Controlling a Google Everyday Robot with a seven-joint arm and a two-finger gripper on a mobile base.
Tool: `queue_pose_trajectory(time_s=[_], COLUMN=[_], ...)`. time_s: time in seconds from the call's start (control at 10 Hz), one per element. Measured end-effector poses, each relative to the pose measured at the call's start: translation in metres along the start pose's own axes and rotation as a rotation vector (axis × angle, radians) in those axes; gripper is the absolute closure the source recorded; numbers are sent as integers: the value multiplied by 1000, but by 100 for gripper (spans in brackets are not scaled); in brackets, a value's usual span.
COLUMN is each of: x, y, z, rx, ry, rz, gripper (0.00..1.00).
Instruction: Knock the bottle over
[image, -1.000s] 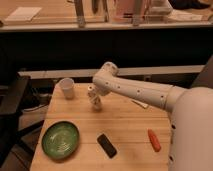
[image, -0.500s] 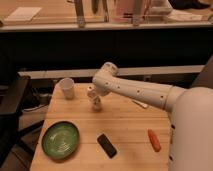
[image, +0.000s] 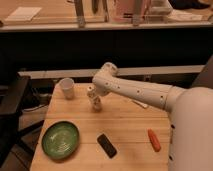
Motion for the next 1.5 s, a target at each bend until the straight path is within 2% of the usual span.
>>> queue_pose_trajectory(time_s=[1.5], x=[0], y=[-2], z=[4], rx=[5], ry=[-3], rz=[4], gripper=[100])
